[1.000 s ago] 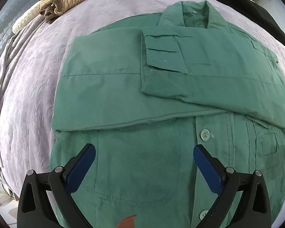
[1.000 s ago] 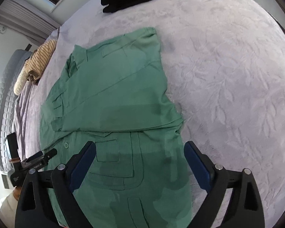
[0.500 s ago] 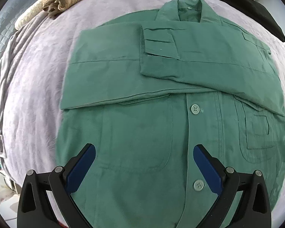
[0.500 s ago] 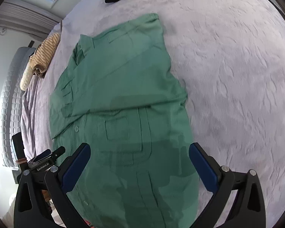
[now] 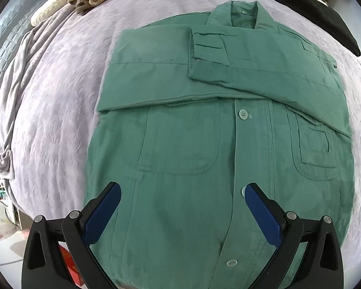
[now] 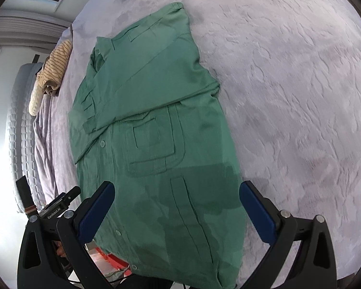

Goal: Fold large clothes
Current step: 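Grasp the jacket hem with the left tool while the right tool grasps it too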

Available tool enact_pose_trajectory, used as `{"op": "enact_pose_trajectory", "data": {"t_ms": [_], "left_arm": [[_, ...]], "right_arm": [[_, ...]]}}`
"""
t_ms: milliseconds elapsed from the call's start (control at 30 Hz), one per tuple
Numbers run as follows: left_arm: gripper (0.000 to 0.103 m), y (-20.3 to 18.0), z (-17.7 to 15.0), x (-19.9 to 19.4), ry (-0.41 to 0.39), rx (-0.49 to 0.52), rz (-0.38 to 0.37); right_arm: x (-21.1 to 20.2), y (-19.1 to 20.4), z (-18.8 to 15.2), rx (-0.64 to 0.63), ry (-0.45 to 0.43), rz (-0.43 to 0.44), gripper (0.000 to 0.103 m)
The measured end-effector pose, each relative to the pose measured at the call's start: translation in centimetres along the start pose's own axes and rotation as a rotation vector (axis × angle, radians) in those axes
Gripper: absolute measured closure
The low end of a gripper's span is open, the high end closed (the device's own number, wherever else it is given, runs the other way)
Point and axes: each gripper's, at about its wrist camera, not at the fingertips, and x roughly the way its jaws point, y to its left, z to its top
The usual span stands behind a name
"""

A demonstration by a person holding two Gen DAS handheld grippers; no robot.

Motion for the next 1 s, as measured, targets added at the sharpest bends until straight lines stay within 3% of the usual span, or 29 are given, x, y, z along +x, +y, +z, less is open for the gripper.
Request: {"op": "enact_pose_trajectory", "data": {"t_ms": [633, 1000], "left_arm": [[0.0, 4.1, -5.6, -0.9, 0.04, -0.085, 0.031], [0.0, 8.0, -10.3, 2.1, 0.074, -0.05, 0.021]], "right_arm": [[2.0, 0.9, -3.2, 0.033, 0.105, 0.031, 0.0], [3.8, 2.2, -9.0, 0.065, 0.058, 0.0, 0.0]]}}
